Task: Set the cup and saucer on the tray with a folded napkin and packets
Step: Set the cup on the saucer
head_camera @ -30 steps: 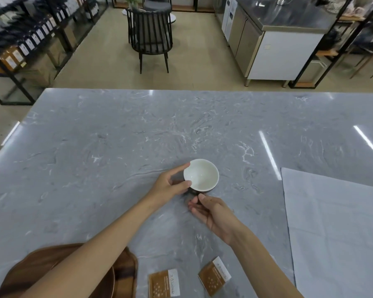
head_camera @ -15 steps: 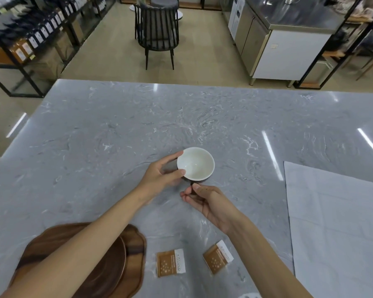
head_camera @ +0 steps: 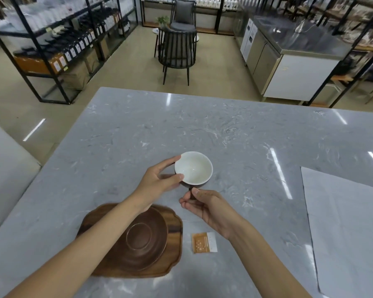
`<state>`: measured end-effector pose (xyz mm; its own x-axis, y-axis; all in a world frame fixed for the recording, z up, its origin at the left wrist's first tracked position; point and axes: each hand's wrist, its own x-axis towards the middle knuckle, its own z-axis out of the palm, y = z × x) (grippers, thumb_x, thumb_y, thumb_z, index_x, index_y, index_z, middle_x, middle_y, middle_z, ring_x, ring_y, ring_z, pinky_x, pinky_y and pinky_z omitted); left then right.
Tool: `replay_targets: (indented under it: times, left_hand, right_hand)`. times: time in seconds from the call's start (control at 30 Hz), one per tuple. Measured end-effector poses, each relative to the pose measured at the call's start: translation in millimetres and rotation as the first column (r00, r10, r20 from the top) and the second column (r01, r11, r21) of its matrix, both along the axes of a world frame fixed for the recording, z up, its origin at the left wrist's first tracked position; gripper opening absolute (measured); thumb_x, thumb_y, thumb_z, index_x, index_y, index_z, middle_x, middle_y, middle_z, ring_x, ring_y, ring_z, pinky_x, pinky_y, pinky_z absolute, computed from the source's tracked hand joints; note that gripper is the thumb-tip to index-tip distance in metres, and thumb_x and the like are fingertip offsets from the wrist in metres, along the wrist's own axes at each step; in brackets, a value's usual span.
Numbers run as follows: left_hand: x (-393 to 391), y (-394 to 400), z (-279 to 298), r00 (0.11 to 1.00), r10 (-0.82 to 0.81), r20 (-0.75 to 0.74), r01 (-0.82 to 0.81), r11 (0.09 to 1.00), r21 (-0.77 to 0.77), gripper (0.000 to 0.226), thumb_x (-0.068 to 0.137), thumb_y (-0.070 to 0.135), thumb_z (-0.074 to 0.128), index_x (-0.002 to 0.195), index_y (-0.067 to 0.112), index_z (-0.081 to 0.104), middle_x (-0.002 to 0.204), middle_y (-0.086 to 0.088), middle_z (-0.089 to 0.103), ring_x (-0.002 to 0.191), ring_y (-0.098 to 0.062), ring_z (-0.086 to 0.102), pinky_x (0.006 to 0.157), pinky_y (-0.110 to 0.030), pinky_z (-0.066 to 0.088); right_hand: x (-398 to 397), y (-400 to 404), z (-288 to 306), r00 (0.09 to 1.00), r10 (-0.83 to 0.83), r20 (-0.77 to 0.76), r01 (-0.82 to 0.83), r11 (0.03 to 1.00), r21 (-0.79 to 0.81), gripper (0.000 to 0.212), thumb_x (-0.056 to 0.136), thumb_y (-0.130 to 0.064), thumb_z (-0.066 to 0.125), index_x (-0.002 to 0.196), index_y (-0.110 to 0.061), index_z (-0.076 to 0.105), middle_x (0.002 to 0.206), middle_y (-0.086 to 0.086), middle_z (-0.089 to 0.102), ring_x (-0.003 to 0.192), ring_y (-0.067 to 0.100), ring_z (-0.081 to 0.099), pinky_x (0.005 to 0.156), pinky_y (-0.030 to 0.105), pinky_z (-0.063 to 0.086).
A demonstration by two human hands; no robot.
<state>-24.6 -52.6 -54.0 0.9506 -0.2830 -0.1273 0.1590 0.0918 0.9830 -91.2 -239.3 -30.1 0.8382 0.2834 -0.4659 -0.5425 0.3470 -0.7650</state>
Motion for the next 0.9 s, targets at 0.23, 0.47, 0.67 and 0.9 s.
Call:
replay_targets:
  times: [0.23, 0.47, 0.67, 0.9]
  left_hand:
    - [-41, 56, -2, 0.999, 0.029, -0.029, -0.029, 1.0, -0.002, 0.053, 0.085, 0.016, 0.08, 0.13, 0.038, 0.065, 0.106, 0.026, 0.075, 0.107, -0.017, 0.073, 0.091, -0.032, 0.06]
    - [-85, 104, -15, 0.997, 0.05, -0.059, -0.05, 0.999, -0.004, 0.054, 0.083, 0.019, 0.082, 0.13, 0.039, 0.065, 0.11, 0.02, 0.075, 0.11, -0.017, 0.072, 0.088, -0.032, 0.06]
    - [-113, 128, -31, 0.994, 0.075, -0.085, -0.076, 0.997, -0.016, 0.054, 0.082, 0.017, 0.083, 0.13, 0.036, 0.066, 0.118, 0.016, 0.073, 0.112, -0.018, 0.071, 0.087, -0.034, 0.061]
    - [-132, 141, -44, 0.99, 0.079, -0.114, -0.078, 0.997, 0.011, 0.056, 0.081, 0.017, 0.083, 0.129, 0.038, 0.066, 0.119, 0.016, 0.072, 0.113, -0.019, 0.07, 0.089, -0.039, 0.061]
  right_hand:
    - [-35, 55, 6, 0.999, 0.027, -0.026, -0.028, 0.999, -0.041, 0.037, 0.108, -0.014, 0.045, 0.092, 0.005, 0.072, 0.092, 0.018, 0.074, 0.088, 0.02, 0.074, 0.081, 0.021, 0.06]
    - [-74, 102, -7, 0.997, 0.041, -0.059, -0.043, 0.999, -0.032, 0.038, 0.107, -0.017, 0.049, 0.088, -0.001, 0.078, 0.095, 0.017, 0.075, 0.092, 0.02, 0.074, 0.082, 0.021, 0.06]
    - [-104, 128, -20, 0.996, 0.045, -0.08, -0.048, 0.998, -0.046, 0.036, 0.107, -0.02, 0.05, 0.095, -0.001, 0.078, 0.102, 0.017, 0.074, 0.101, 0.023, 0.073, 0.09, 0.025, 0.058]
    - [-126, 142, -29, 0.994, 0.03, -0.104, -0.036, 0.998, -0.06, 0.037, 0.107, -0.019, 0.049, 0.095, -0.001, 0.078, 0.1, 0.016, 0.074, 0.1, 0.022, 0.073, 0.09, 0.025, 0.058]
